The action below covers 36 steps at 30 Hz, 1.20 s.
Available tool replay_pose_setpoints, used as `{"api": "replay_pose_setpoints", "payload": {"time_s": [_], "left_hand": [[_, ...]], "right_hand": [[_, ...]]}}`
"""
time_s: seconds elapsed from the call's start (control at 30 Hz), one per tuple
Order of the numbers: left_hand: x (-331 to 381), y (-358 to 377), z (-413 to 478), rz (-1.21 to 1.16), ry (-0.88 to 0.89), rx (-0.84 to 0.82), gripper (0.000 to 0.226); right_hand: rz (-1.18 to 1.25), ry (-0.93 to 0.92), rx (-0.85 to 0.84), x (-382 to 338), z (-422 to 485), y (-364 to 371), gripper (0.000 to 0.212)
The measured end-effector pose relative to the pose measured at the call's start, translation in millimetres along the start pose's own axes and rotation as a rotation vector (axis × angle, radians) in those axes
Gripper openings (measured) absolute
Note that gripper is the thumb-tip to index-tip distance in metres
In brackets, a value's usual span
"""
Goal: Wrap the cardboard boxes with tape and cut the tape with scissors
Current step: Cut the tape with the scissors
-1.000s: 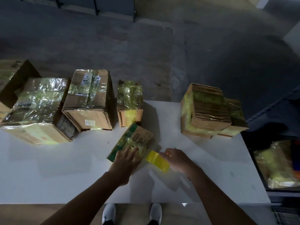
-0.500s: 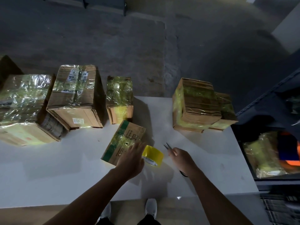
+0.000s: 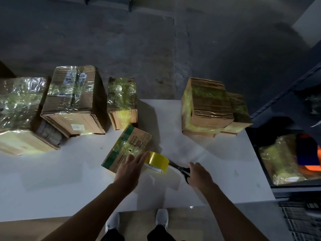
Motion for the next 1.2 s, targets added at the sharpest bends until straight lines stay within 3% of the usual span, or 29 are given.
{"api": "replay_pose_setpoints", "payload": {"time_s": [0.1, 0.2, 0.33, 0.43, 0.6, 0.73, 0.8, 0.87, 1.03, 1.2], "left_hand": [[-10.6, -11.9, -6.2, 0.028, 0.060, 0.094, 0.094], [-29.4, -20.3, -13.4, 0.090, 0.103, 0.149, 0.097], [-47.8, -27.7, -18.8, 0.106, 0.107, 0.164, 0.088], [-46.1, -36.2, -23.2, 0.048, 0.016, 0.217, 0.068], [-50.5, -21.8, -33.0, -0.473, -0.472, 0.078, 0.009], [-57.8, 10.2, -42.3, -1.128, -0.965, -0.174, 0.022], [-52.7, 17.7, -42.9, -1.469, -1.095, -0.256, 0.022], [-46.0, 17.5, -38.5, -1.657, -1.128, -0.266, 0.024], [-46.4, 14.4, -35.9, -1.485, -1.133, -0.303, 0.033], [-66.2, 1.2, -36.4, -1.212, -0.940, -0.413, 0.008]], "right_hand": [[-0.143, -0.028, -0.008, -5.2, 0.0, 0.1, 0.046], [-0.079, -0.037, -0.017, -12.0, 2.6, 2.5, 0.042], [0.338, -0.138, -0.010, -28.9, 9.3, -0.5, 0.024], [0.593, -0.212, -0.017, -55.4, 17.2, -5.2, 0.032], [0.753, -0.352, 0.050, -105.0, 35.0, -27.2, 0.030], [0.594, -0.539, 0.047, -140.0, 46.5, -49.9, 0.024], [0.467, -0.589, 0.028, -153.5, 55.4, -59.0, 0.034], [0.329, -0.625, 0.031, -165.4, 64.0, -67.2, 0.045], [0.162, -0.701, 0.042, -192.2, 74.2, -75.4, 0.048], [0.006, -0.753, 0.068, -207.5, 79.6, -70.2, 0.039]]}}
Point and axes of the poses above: each hand's wrist, its own z-axis towards the middle knuckle, its own y-axis out of the palm, x = y × z, the point moved 8 cm from there along z, towards the middle knuckle, and after that the axes turned 14 degrees about -y, right-handed, at the moved point
